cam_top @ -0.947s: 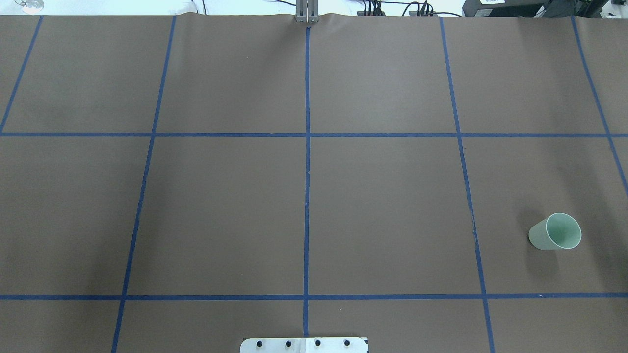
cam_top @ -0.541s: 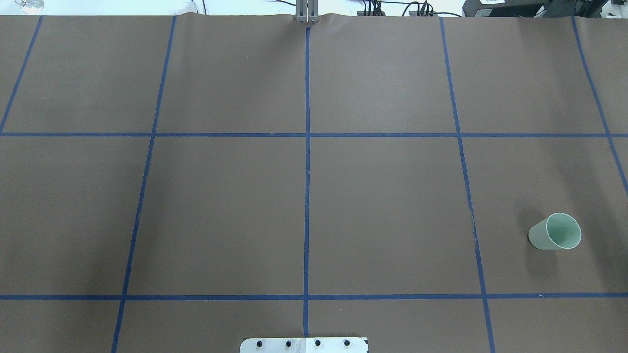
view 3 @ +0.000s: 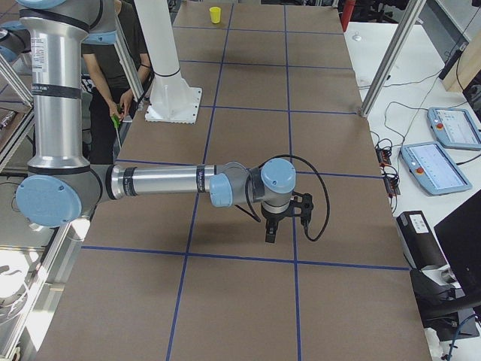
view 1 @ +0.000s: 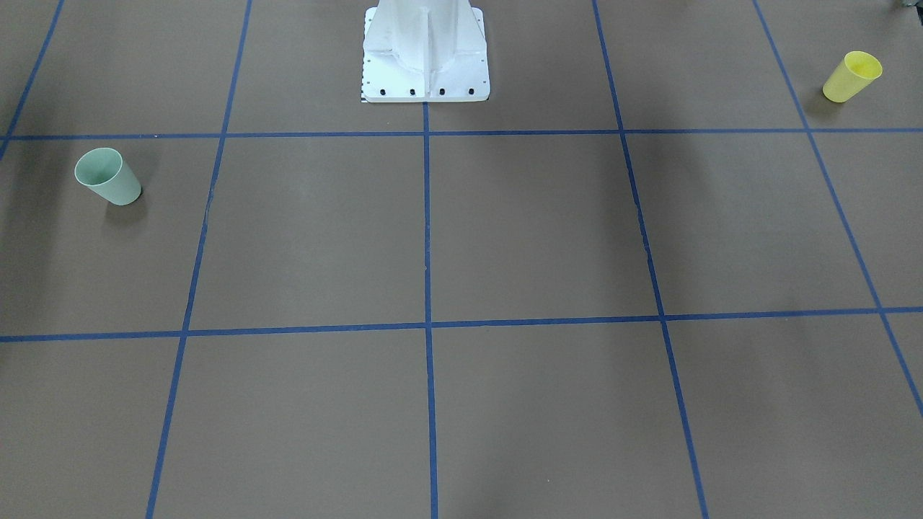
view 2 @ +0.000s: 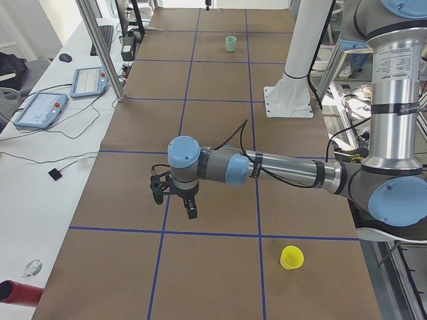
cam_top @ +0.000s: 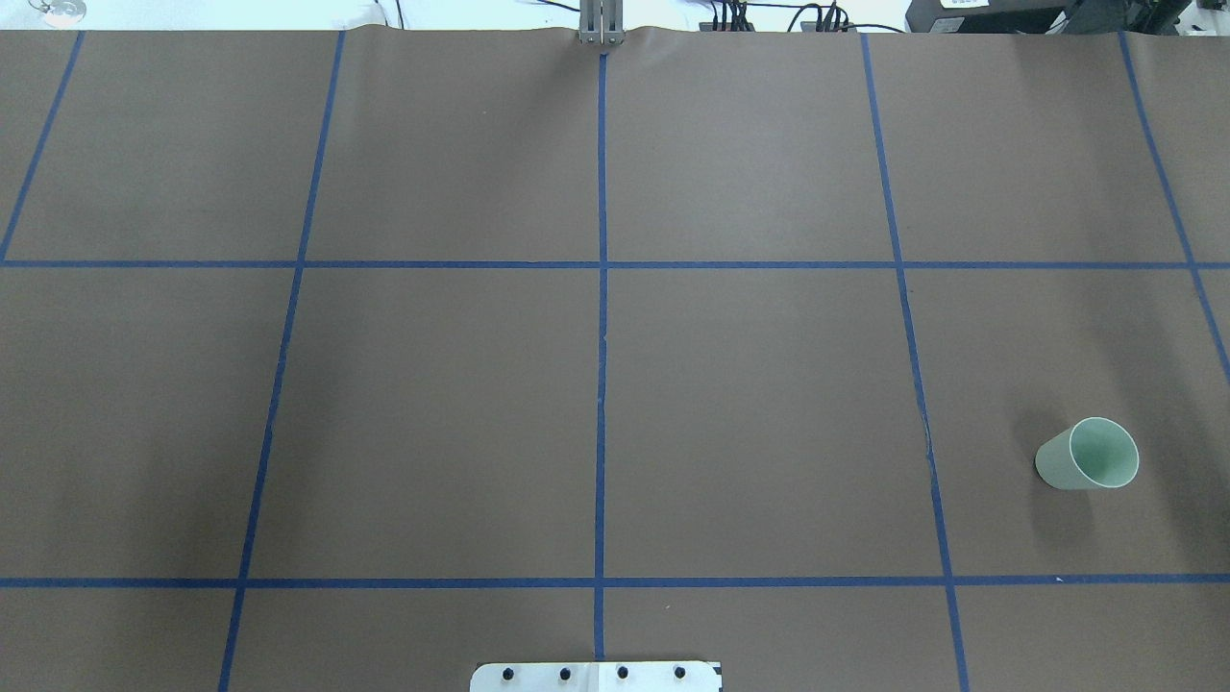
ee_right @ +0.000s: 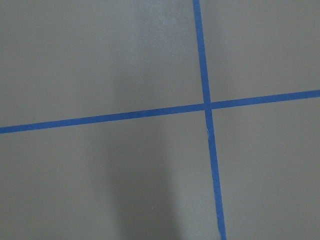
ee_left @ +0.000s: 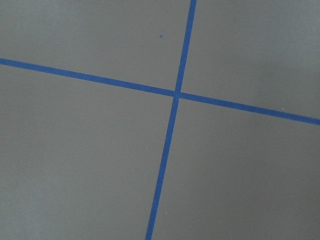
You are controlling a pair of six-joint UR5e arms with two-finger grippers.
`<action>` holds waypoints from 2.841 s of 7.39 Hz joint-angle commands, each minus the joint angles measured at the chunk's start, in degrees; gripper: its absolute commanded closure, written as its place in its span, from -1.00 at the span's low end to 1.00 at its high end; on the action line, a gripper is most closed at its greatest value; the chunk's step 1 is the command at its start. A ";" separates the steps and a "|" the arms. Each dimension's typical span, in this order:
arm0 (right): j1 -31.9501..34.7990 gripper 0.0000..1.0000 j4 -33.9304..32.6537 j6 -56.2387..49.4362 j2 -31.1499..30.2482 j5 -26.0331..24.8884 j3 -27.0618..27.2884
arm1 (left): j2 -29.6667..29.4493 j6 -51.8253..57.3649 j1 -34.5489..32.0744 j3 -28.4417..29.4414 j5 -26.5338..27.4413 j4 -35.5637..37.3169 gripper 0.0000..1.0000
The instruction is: Transfer and stack yellow cup on green cup
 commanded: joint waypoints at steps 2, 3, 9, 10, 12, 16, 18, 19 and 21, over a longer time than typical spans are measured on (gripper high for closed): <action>-0.31 -1.00 -0.09 0.16 -0.06 1.07 -0.11 | -0.06 -30.49 12.38 -0.20 11.06 -7.84 -1.00; -0.31 -1.00 -0.09 0.16 -0.06 2.48 -0.19 | -0.06 -39.02 16.52 -0.38 16.33 -7.85 -1.00; -3.82 -1.00 12.08 -0.01 0.55 2.32 -5.53 | 2.66 -90.46 41.41 -6.42 40.72 19.30 -1.00; -4.78 -1.00 15.61 0.42 0.64 2.14 -7.21 | 2.75 -97.22 44.39 -8.70 40.82 28.79 -1.00; -6.02 -1.00 15.82 0.51 0.64 2.23 -7.40 | 7.03 -109.53 50.36 -9.17 40.38 35.82 -1.00; -6.37 -1.00 18.81 0.43 -0.06 2.31 -7.40 | 12.33 -125.92 60.39 -3.91 36.62 35.31 -0.99; -6.37 -1.00 18.98 0.16 -1.20 2.58 -7.23 | 12.33 -130.40 64.00 -0.74 35.72 30.49 -0.98; -6.37 -1.00 18.98 0.16 -1.20 2.49 -7.22 | 12.42 -130.68 64.46 -0.03 35.63 30.29 -0.98; -6.37 -1.00 18.98 0.16 -1.47 2.58 -6.96 | 12.42 -130.69 64.90 2.07 34.15 28.90 -0.97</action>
